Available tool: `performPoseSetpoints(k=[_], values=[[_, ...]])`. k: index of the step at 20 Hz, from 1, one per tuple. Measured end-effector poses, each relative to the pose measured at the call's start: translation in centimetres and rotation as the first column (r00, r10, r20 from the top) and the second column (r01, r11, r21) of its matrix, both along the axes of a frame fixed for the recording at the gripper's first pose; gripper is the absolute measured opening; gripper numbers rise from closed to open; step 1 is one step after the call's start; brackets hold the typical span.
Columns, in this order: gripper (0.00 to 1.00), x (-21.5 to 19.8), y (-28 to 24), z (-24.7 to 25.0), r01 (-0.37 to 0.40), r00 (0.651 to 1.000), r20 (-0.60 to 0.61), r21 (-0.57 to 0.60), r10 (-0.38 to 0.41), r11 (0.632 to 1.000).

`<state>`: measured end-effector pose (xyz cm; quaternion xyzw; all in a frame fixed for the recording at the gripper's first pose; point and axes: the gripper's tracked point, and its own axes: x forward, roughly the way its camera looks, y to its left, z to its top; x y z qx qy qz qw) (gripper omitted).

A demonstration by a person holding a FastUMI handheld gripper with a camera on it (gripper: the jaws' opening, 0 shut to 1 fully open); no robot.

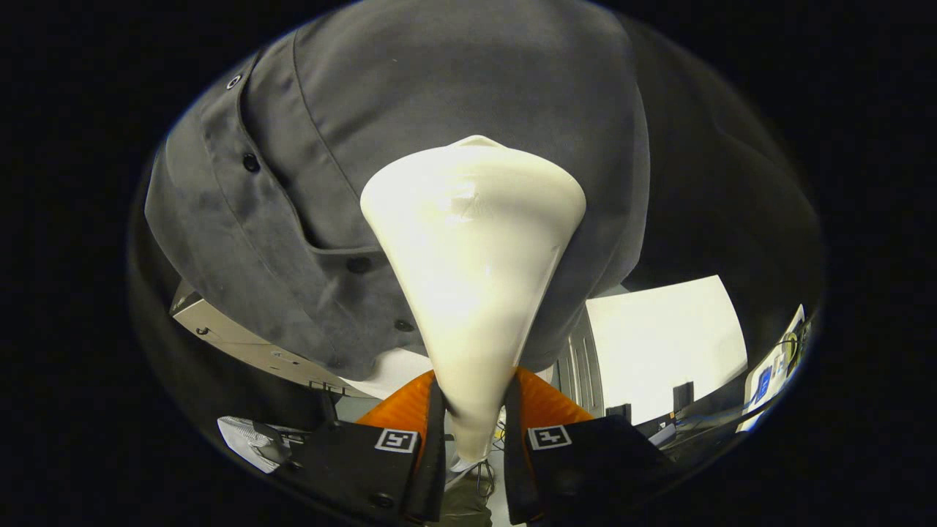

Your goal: Iron the clothes twice with a garment steamer, once on the left side and once on the right side.

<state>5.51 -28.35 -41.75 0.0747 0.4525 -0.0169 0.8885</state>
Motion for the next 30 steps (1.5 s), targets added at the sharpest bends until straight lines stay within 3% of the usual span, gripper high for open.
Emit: performPoseSetpoints(k=[14,21,30], values=[[0.41,-3.0,-1.6,-7.0,0.041,0.993,-0.115,0.001,-0.041,0.999],[0.41,-4.6,-1.4,-8.1,0.057,0.988,-0.146,-0.007,-0.057,0.998],[0.41,-3.6,0.1,0.2,0.100,0.995,0.005,-0.017,-0.100,0.995]])
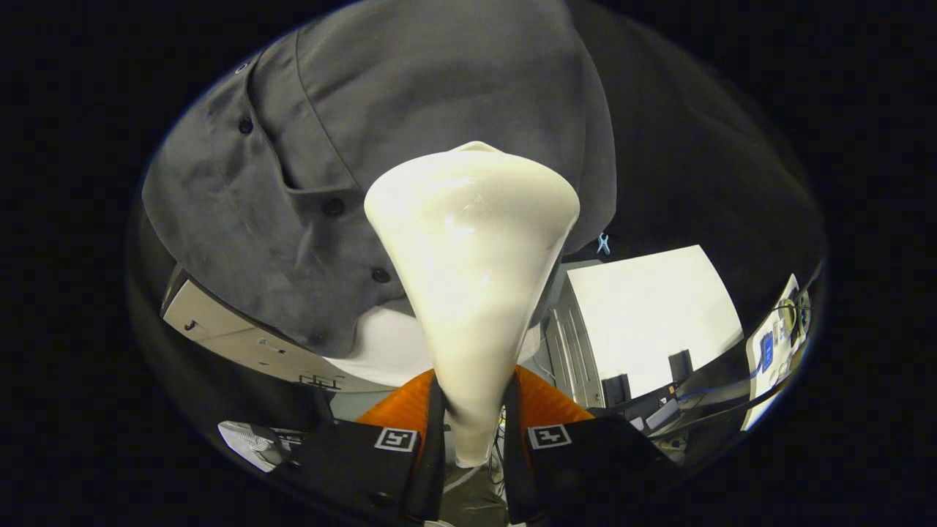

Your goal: Iron the clothes twice with a garment steamer, once on the left side and once on the right side.

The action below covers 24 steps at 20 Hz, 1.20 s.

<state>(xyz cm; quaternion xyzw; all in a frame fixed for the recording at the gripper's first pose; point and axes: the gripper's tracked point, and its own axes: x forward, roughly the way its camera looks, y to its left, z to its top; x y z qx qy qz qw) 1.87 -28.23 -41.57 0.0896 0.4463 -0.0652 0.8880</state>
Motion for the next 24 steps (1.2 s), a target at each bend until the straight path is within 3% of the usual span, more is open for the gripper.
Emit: performPoseSetpoints(k=[10,18,24], values=[[0.41,4.2,4.0,14.6,0.029,0.966,0.257,-0.087,-0.006,0.996],[0.41,6.0,9.2,27.2,0.006,0.882,0.466,-0.158,0.069,0.987],[0.40,4.5,12.1,33.0,-0.011,0.802,0.589,-0.152,0.100,0.988]])
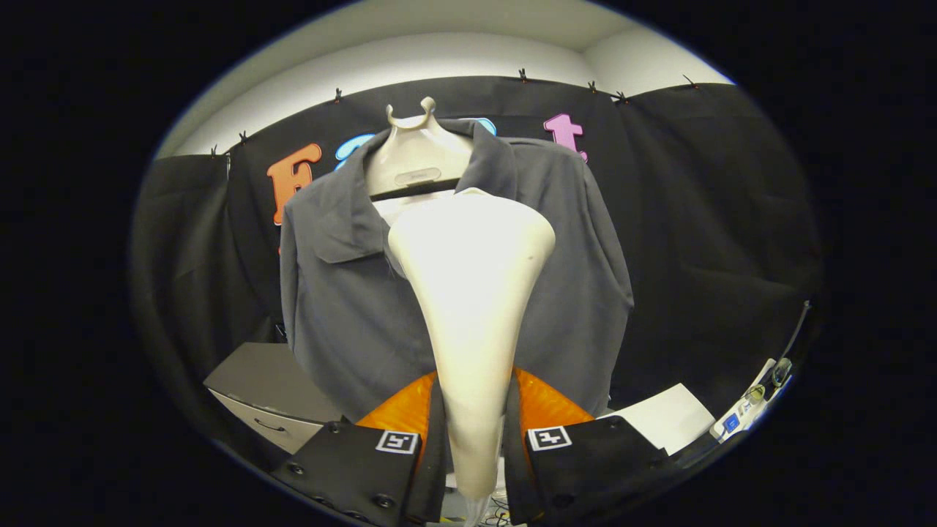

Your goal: Iron the clothes twice with a garment steamer, once on the left side and once on the right side.

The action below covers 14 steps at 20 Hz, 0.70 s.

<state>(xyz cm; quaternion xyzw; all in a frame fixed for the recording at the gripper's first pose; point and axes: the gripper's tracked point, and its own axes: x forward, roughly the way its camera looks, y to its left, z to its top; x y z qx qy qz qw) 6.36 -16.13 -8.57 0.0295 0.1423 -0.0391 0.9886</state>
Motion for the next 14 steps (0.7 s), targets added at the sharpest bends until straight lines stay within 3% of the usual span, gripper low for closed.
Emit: performPoseSetpoints(k=[14], values=[[0.40,0.5,0.9,-0.6,-0.020,1.000,-0.008,0.032,0.020,0.999]])
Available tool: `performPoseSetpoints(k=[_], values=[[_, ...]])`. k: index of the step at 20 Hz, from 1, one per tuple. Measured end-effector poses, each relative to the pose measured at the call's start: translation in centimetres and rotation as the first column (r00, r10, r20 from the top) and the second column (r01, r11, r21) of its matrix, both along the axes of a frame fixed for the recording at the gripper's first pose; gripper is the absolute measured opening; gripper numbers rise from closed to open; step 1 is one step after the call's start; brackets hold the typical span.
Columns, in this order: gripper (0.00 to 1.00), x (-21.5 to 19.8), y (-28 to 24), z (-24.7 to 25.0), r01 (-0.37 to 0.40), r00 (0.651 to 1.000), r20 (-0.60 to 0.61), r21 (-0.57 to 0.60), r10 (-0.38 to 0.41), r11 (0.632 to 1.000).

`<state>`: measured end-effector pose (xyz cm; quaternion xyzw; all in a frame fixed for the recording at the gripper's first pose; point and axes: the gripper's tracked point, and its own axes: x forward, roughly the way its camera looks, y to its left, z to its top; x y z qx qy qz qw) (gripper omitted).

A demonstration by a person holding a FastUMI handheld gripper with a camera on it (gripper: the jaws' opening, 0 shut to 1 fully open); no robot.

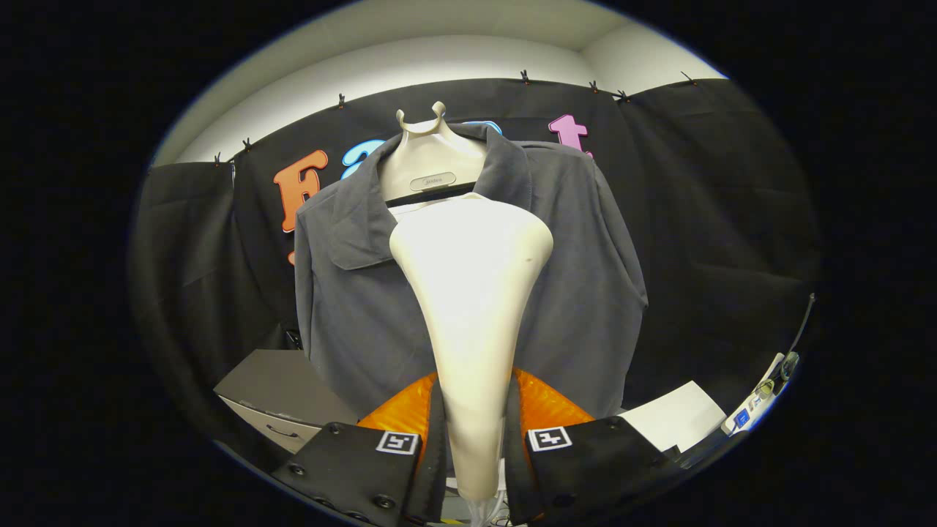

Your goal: Iron the clothes twice with a garment steamer, once on the left side and once on the right side.

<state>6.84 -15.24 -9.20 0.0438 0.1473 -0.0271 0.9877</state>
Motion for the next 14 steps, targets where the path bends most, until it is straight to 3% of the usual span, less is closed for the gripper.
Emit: performPoseSetpoints(k=[14], values=[[0.40,-0.30,0.03,-0.12,0.011,1.000,-0.003,-0.006,-0.011,1.000]])
